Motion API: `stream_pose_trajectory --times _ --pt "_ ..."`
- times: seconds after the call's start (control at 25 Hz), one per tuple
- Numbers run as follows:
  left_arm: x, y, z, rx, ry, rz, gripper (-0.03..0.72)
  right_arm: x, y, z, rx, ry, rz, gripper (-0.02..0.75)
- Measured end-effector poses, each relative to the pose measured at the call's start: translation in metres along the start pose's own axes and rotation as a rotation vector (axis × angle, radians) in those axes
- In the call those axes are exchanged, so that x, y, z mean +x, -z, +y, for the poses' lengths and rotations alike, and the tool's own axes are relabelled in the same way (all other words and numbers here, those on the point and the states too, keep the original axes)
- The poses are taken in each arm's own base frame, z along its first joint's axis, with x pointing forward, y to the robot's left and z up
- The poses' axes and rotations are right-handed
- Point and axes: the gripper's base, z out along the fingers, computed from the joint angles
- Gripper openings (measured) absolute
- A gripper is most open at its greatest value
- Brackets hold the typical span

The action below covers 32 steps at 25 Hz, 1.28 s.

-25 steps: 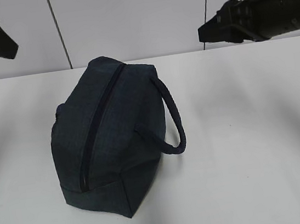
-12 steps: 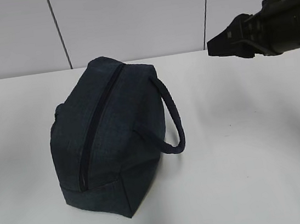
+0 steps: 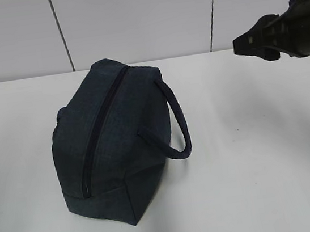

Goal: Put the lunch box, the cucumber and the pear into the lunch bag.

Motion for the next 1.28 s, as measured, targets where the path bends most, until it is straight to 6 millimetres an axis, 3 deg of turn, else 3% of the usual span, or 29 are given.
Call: stream_pose_trajectory --times 0.12,0.32,0.76,0.96,1.28 --pt "0.018 0.018 -0.003 0.002 0.006 -0.079 0.403 0.003 0.007 -0.003 0.061 0.025 -0.019 0.333" --pt "0.04 0.029 -0.004 -0.005 0.008 -0.057 0.403 0.009 0.018 -0.004 0.102 0.035 -0.034 0.333" --pt "0.061 0.04 0.005 -0.12 0.021 0.034 0.403 0.02 0.055 0.008 0.103 0.064 -0.089 0.333" --pt "0.063 0.04 0.005 -0.121 0.037 0.049 0.403 0.023 0.064 0.029 -0.097 -0.029 -0.058 0.333" --pt "0.063 0.04 0.005 -0.122 0.04 0.049 0.403 0.039 0.081 0.07 -0.579 -0.125 0.163 0.333"
